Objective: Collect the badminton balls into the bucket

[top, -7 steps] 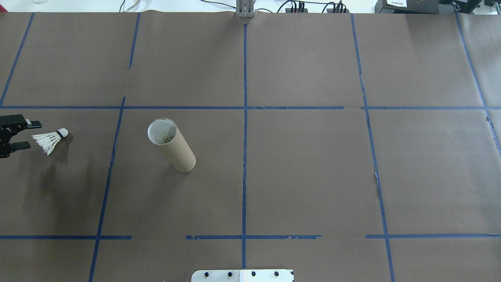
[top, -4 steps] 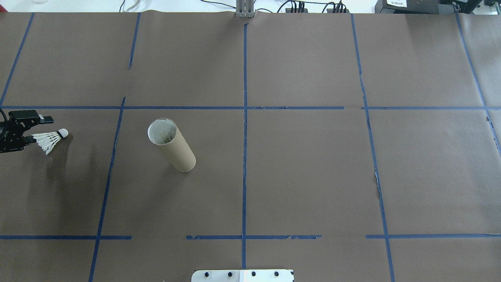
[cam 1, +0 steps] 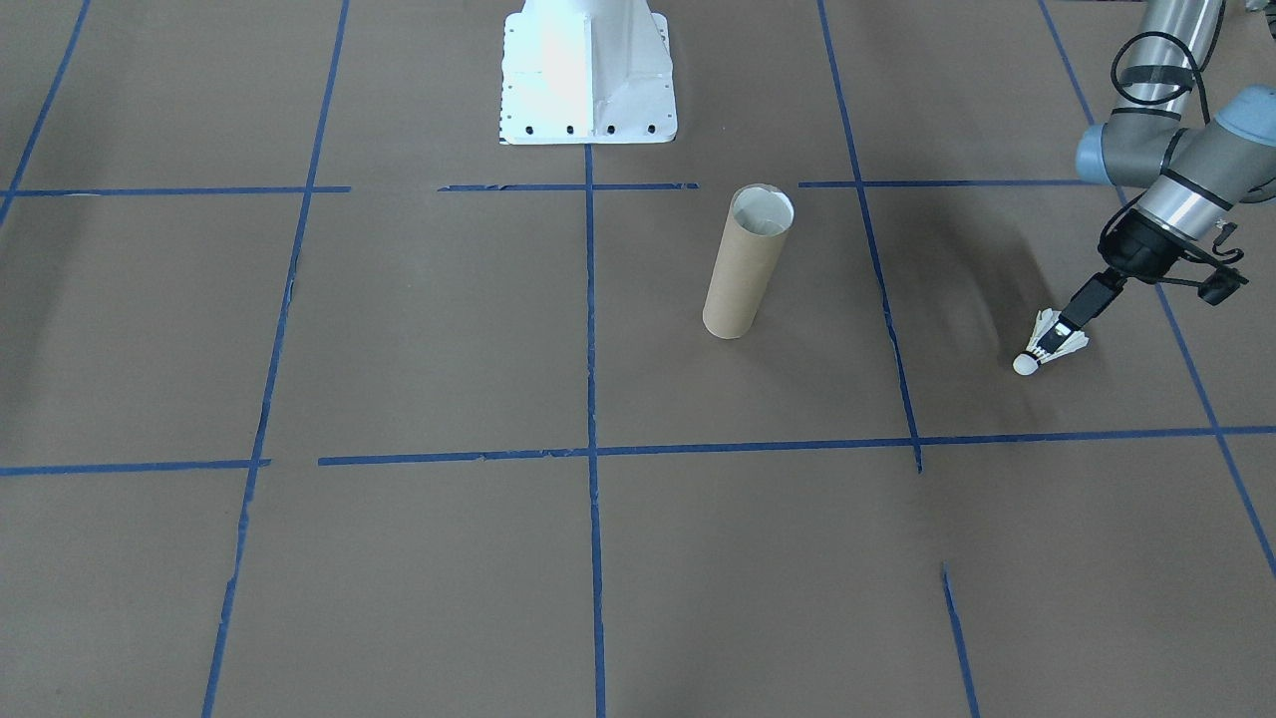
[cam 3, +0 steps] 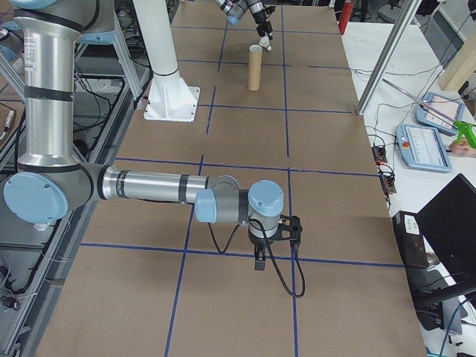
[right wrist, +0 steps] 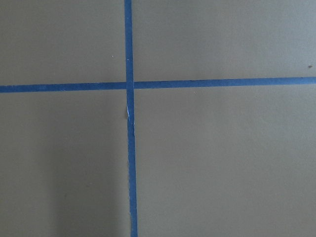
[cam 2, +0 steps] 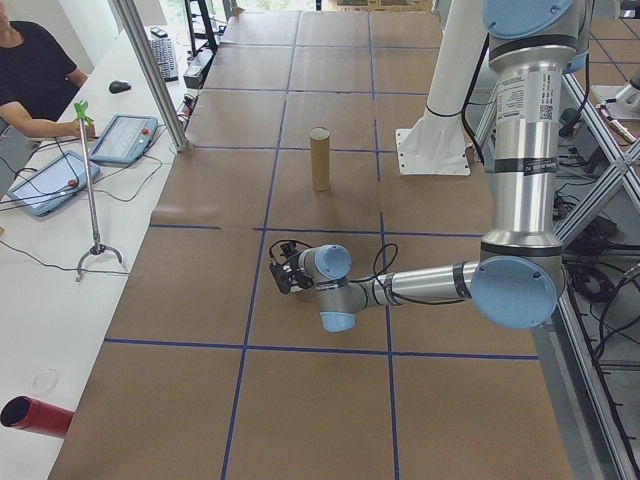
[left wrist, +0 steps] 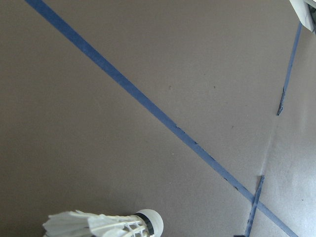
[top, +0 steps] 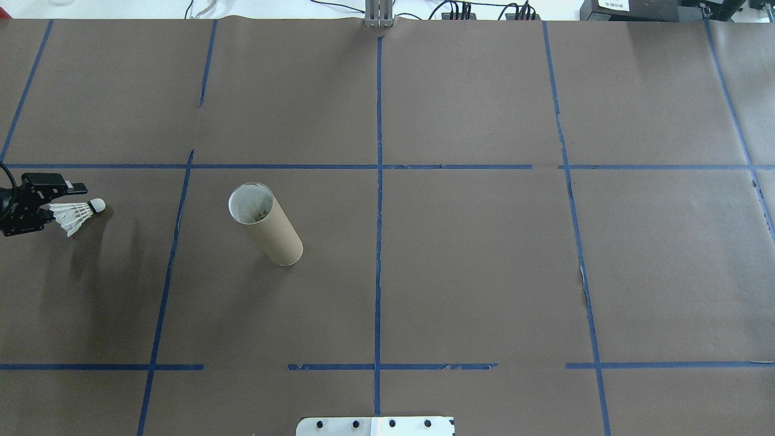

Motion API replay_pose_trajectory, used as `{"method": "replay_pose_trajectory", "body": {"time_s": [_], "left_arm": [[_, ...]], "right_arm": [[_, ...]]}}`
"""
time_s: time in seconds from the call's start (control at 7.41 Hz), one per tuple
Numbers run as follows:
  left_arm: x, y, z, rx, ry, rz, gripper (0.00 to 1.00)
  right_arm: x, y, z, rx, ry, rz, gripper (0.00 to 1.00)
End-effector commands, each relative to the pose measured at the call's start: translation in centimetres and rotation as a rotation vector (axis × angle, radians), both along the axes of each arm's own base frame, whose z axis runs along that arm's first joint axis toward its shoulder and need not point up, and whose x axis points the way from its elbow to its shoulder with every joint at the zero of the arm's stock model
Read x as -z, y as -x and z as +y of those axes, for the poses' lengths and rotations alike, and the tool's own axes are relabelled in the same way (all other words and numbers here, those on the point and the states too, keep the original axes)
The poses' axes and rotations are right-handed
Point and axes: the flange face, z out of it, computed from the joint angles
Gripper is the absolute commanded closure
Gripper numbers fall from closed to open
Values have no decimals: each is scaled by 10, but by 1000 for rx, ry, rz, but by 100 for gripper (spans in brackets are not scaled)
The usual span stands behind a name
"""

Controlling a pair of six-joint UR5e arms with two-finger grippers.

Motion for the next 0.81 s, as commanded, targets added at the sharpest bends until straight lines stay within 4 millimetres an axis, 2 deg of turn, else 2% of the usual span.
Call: {"method": "replay_pose_trajectory", "body": {"time_s": [0.0, 0.13, 0.27, 0.54, 0.67], "left_arm": [[0, 0, 1, -1, -4, -1, 59], [-2, 2, 3, -3, -1, -4, 84], [-3, 3, 6, -14, 0, -3, 100], [7, 0, 15, -108, 2, 28, 100], [29, 0, 22, -217, -2, 71, 100]], "right_arm": [[0, 0, 0, 0, 0, 0, 0], [0, 0, 0, 0, 0, 0, 0], [0, 0, 0, 0, 0, 0, 0], [0, 0, 0, 0, 0, 0, 0], [0, 0, 0, 0, 0, 0, 0]]}}
